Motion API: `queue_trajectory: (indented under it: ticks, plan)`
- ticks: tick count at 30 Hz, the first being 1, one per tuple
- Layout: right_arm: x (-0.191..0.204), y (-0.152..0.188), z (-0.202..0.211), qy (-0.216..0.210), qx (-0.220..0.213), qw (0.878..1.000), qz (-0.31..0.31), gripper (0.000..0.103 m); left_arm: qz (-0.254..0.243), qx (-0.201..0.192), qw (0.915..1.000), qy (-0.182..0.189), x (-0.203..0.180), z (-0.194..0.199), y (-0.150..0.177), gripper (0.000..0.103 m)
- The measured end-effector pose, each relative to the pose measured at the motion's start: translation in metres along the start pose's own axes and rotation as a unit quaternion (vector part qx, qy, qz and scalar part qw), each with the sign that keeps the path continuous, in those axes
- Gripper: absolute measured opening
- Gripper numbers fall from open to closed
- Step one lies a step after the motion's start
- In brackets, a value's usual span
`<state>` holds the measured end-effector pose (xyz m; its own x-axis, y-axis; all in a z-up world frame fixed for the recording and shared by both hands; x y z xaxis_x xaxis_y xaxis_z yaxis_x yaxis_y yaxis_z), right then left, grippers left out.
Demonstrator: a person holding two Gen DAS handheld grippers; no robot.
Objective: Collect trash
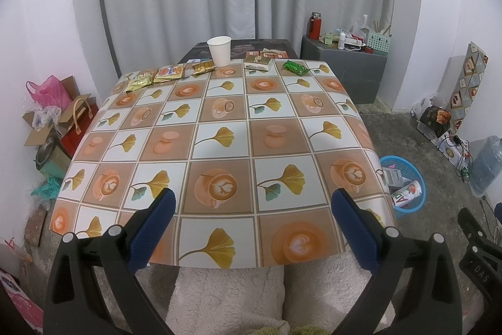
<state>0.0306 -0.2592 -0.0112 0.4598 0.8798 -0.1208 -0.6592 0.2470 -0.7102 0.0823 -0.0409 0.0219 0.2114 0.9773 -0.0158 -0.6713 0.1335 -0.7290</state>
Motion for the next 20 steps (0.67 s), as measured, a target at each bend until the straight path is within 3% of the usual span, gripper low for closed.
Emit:
queue_trajectory:
  ticks: [20]
  plan:
    - [0.0036,0.0023,0.0,0.002,0.001,1.0,-0.002,0.095,0.0,0.0,1.0,-0.001,-0.0004,0.0006,0.0003,0.097]
Point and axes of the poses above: each gripper's, at about its wrist camera, not at the fingertips, and z roughly against the way its jaws point, x to its left, y to its underside, the point moved 2 cm from there along -z, roughly the way its jaws point, and after that the axes turned 1 degree about y, right-handed, at the moved point
